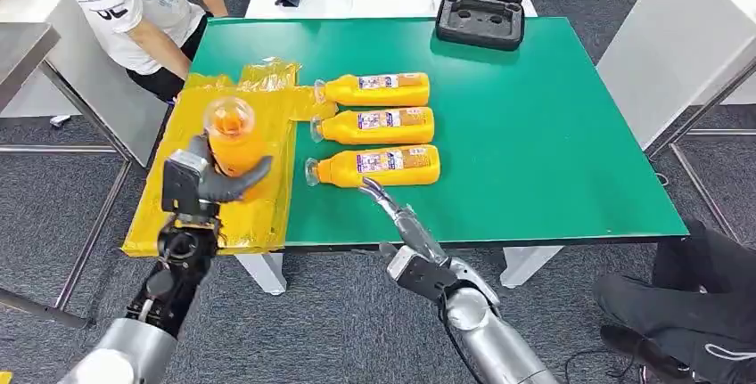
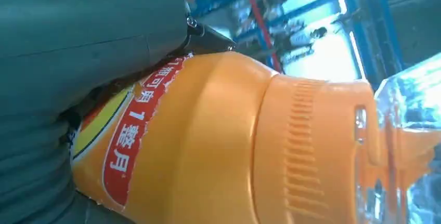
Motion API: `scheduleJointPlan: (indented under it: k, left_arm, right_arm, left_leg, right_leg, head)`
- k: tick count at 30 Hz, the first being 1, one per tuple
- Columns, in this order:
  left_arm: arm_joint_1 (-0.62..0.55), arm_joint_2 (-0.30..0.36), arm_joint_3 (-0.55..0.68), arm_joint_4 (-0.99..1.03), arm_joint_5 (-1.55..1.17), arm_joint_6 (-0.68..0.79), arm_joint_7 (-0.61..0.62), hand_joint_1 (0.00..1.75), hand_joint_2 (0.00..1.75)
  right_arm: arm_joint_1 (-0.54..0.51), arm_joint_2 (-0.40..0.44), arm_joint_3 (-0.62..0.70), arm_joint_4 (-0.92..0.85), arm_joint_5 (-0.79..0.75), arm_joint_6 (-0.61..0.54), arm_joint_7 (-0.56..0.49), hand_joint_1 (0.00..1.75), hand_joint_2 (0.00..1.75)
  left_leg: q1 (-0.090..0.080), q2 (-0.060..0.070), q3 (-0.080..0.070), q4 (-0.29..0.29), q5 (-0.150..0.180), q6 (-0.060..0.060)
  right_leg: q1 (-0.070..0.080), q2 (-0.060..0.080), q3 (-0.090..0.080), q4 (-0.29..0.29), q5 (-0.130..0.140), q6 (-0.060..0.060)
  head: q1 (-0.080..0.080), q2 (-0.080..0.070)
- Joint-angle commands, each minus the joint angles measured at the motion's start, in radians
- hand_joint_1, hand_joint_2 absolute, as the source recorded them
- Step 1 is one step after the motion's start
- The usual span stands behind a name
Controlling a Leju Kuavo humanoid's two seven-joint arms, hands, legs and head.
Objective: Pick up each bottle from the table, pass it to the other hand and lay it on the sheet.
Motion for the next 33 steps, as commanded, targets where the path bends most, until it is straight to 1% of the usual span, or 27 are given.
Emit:
scheduleJointPlan:
  k: [1,2,3,4,5,6,7,8,9,12,13,15,16,17,19,20,21,22,24,25,26,27,28,29,30,31,33]
  left_arm:
    - [-0.168,0.084,0.043,0.083,-0.091,0.0,0.042,1.75,1.75]
    - [-0.167,0.084,0.043,0.085,-0.092,0.0,0.042,1.75,1.75]
    - [-0.168,0.086,0.037,0.089,-0.104,0.005,0.045,1.75,1.75]
    - [-0.188,0.102,0.017,0.109,-0.13,-0.005,0.056,1.75,1.75]
    - [-0.208,0.115,0.0,0.127,-0.158,-0.016,0.079,1.75,1.75]
    - [-0.229,0.127,-0.018,0.144,-0.186,-0.036,0.097,1.75,1.75]
    - [-0.268,0.151,-0.065,0.185,-0.254,-0.071,0.139,1.75,1.75]
    - [-0.291,0.159,-0.087,0.208,-0.286,-0.087,0.152,1.75,1.75]
    - [-0.317,0.166,-0.118,0.24,-0.327,-0.118,0.176,1.75,1.75]
    - [-0.344,0.166,-0.159,0.274,-0.393,-0.136,0.206,1.75,1.75]
    - [-0.36,0.169,-0.201,0.297,-0.448,-0.172,0.238,1.75,1.75]
    - [-0.382,0.174,-0.257,0.329,-0.527,-0.213,0.279,1.75,1.75]
    - [-0.391,0.176,-0.276,0.341,-0.555,-0.221,0.295,1.75,1.75]
    - [-0.391,0.176,-0.276,0.341,-0.555,-0.221,0.295,1.75,1.75]
    - [-0.394,0.174,-0.276,0.342,-0.555,-0.221,0.295,1.75,1.75]
    - [-0.402,0.171,-0.282,0.364,-0.573,-0.233,0.305,1.75,1.75]
    - [-0.406,0.167,-0.286,0.377,-0.586,-0.249,0.306,1.75,1.75]
    - [-0.407,0.162,-0.294,0.393,-0.608,-0.278,0.309,1.75,1.75]
    - [-0.405,0.155,-0.315,0.412,-0.644,-0.29,0.325,1.75,1.75]
    - [-0.401,0.15,-0.316,0.416,-0.649,-0.289,0.331,1.75,1.75]
    - [-0.395,0.147,-0.317,0.419,-0.659,-0.292,0.34,1.75,1.75]
    - [-0.389,0.146,-0.317,0.422,-0.674,-0.299,0.349,1.75,1.75]
    - [-0.383,0.148,-0.317,0.424,-0.695,-0.305,0.365,1.75,1.75]
    - [-0.379,0.15,-0.313,0.426,-0.71,-0.311,0.375,1.75,1.75]
    - [-0.358,0.148,-0.294,0.413,-0.717,-0.288,0.4,1.75,1.75]
    - [-0.349,0.146,-0.289,0.407,-0.722,-0.282,0.409,1.75,1.75]
    - [-0.339,0.144,-0.282,0.401,-0.729,-0.28,0.413,1.75,1.75]
  right_arm:
    - [-0.014,-0.007,-0.032,-0.016,-0.012,0.005,0.0,0.0,0.0]
    - [-0.015,-0.007,-0.033,-0.016,-0.012,0.005,0.0,0.0,0.0]
    - [-0.014,-0.007,-0.033,-0.016,-0.013,0.006,0.0,0.0,0.0]
    - [-0.01,-0.008,-0.036,-0.015,-0.014,0.005,0.0,0.0,0.0]
    - [-0.005,-0.009,-0.04,-0.015,-0.016,0.005,-0.001,0.0,0.0]
    - [0.0,-0.011,-0.046,-0.017,-0.022,0.008,-0.002,0.0,0.0]
    - [0.009,-0.012,-0.058,-0.022,-0.029,0.01,-0.004,0.0,0.0]
    - [0.013,-0.01,-0.068,-0.026,-0.039,0.015,-0.008,0.0,0.0]
    - [0.017,-0.011,-0.079,-0.034,-0.043,0.019,-0.012,0.0,0.0]
    - [0.016,-0.01,-0.098,-0.058,-0.048,0.03,-0.017,0.0,0.0]
    - [0.011,-0.01,-0.108,-0.071,-0.056,0.043,-0.017,0.0,0.0]
    - [0.007,-0.004,-0.124,-0.078,-0.063,0.06,-0.01,0.0,0.0]
    - [0.006,-0.002,-0.126,-0.077,-0.064,0.064,-0.009,0.0,0.0]
    - [0.006,-0.002,-0.126,-0.077,-0.064,0.064,-0.009,0.0,0.0]
    - [0.009,0.001,-0.126,-0.076,-0.064,0.062,-0.009,0.0,0.0]
    - [0.01,0.005,-0.13,-0.073,-0.061,0.068,-0.01,0.0,0.0]
    - [0.011,0.008,-0.135,-0.073,-0.056,0.072,-0.01,0.0,0.0]
    - [0.009,0.015,-0.14,-0.069,-0.049,0.083,-0.013,0.0,0.0]
    - [-0.001,0.024,-0.143,-0.061,-0.043,0.092,-0.012,0.0,0.0]
    - [-0.004,0.027,-0.143,-0.059,-0.042,0.094,-0.01,0.0,0.0]
    - [-0.008,0.031,-0.142,-0.054,-0.038,0.101,-0.008,0.0,0.0]
    - [-0.012,0.034,-0.142,-0.046,-0.035,0.105,-0.007,0.0,0.0]
    - [-0.022,0.037,-0.136,-0.031,-0.031,0.112,-0.007,0.0,0.0]
    - [-0.027,0.04,-0.136,-0.019,-0.03,0.111,-0.008,0.0,0.0]
    - [-0.034,0.043,-0.133,-0.007,-0.029,0.113,-0.01,0.0,0.0]
    - [-0.034,0.044,-0.132,-0.003,-0.029,0.113,-0.01,0.0,0.0]
    - [-0.034,0.044,-0.131,0.0,-0.029,0.112,-0.011,0.0,0.0]
  left_leg:
    - [0.002,0.0,0.002,0.002,-0.002,-0.002]
    - [0.001,0.0,0.002,0.001,-0.001,-0.002]
    - [0.002,0.001,0.004,0.001,-0.002,-0.002]
    - [0.001,0.001,0.003,0.0,-0.001,-0.002]
    - [0.002,0.001,0.005,0.001,-0.002,-0.002]
    - [0.001,0.0,0.002,0.0,-0.001,-0.002]
    - [0.002,0.0,0.004,0.001,-0.002,-0.002]
    - [0.002,-0.002,0.002,0.001,-0.001,-0.002]
    - [0.002,-0.002,0.003,0.002,-0.002,-0.002]
    - [0.001,-0.002,0.002,0.001,-0.001,-0.002]
    - [0.0,-0.001,0.001,0.0,0.0,-0.001]
    - [0.001,-0.001,0.003,0.001,-0.002,-0.002]
    - [0.0,-0.001,0.001,0.001,0.0,-0.001]
    - [0.001,-0.002,0.003,0.001,-0.002,-0.002]
    - [0.001,-0.001,0.002,0.0,-0.001,-0.001]
    - [0.001,-0.001,0.004,0.001,-0.002,-0.002]
    - [0.001,0.0,0.002,0.001,-0.001,-0.001]
    - [0.002,0.0,0.004,0.001,-0.002,-0.002]
    - [0.002,0.0,0.004,0.001,-0.002,-0.002]
    - [0.001,0.0,0.003,0.0,-0.001,-0.002]
    - [0.001,0.0,0.006,0.0,-0.002,-0.002]
    - [0.001,0.001,0.003,0.0,-0.001,-0.002]
    - [0.002,0.001,0.006,0.0,-0.002,-0.003]
    - [0.001,0.001,0.003,0.0,-0.001,-0.002]
    - [0.002,0.002,0.006,0.0,-0.002,-0.002]
    - [0.001,0.002,0.004,0.0,-0.001,-0.002]
    - [0.001,0.002,0.004,-0.001,-0.001,-0.002]
  right_leg:
    - [0.002,0.0,0.003,0.001,-0.002,-0.002]
    - [0.001,0.0,0.002,0.001,-0.001,-0.001]
    - [0.002,0.001,0.004,0.001,-0.002,-0.002]
    - [0.001,0.001,0.003,0.0,-0.001,-0.001]
    - [0.002,0.0,0.005,0.0,-0.002,-0.002]
    - [0.001,0.0,0.003,0.0,-0.001,-0.001]
    - [0.002,-0.001,0.004,0.001,-0.002,-0.002]
    - [0.002,-0.002,0.003,0.0,-0.001,-0.001]
    - [0.002,-0.002,0.005,0.001,-0.002,-0.002]
    - [0.001,-0.003,0.003,0.001,-0.002,-0.001]
    - [0.0,-0.001,0.001,0.0,-0.001,-0.001]
    - [0.001,-0.001,0.004,0.001,-0.002,-0.002]
    - [0.0,-0.002,0.001,0.0,-0.001,-0.001]
    - [0.001,-0.002,0.004,0.001,-0.002,-0.002]
    - [0.001,-0.001,0.002,0.0,-0.001,-0.001]
    - [0.001,-0.001,0.004,0.0,-0.002,-0.002]
    - [0.001,0.0,0.002,0.0,-0.001,-0.001]
    - [0.002,0.0,0.005,0.001,-0.002,-0.002]
    - [0.002,-0.001,0.005,0.0,-0.002,-0.002]
    - [0.001,-0.001,0.003,0.0,-0.001,-0.001]
    - [0.001,0.0,0.006,0.0,-0.002,-0.002]
    - [0.001,0.0,0.003,0.0,-0.001,-0.001]
    - [0.002,0.001,0.006,0.0,-0.002,-0.002]
    - [0.001,0.001,0.003,0.0,-0.001,-0.001]
    - [0.002,0.001,0.006,0.0,-0.002,-0.002]
    - [0.001,0.002,0.003,0.0,-0.001,-0.001]
    - [0.001,0.002,0.004,-0.001,-0.001,-0.001]
  head:
    - [0.0,0.0]
    - [0.0,0.0]
    - [0.0,0.0]
    - [0.0,0.0]
    - [0.0,0.0]
    - [0.0,0.0]
    - [0.0,0.0]
    - [0.0,0.0]
    - [0.0,0.0]
    - [0.0,0.0]
    - [0.0,0.0]
    - [0.0,0.0]
    - [0.0,0.0]
    - [0.0,0.0]
    - [0.0,0.0]
    - [0.0,0.0]
    - [0.0,0.0]
    - [0.0,0.0]
    - [0.0,0.0]
    - [0.0,0.0]
    - [0.0,0.0]
    - [0.0,0.0]
    - [0.0,0.0]
    - [0.0,0.0]
    - [0.0,0.0]
    - [0.0,0.0]
    - [0.0,0.0]
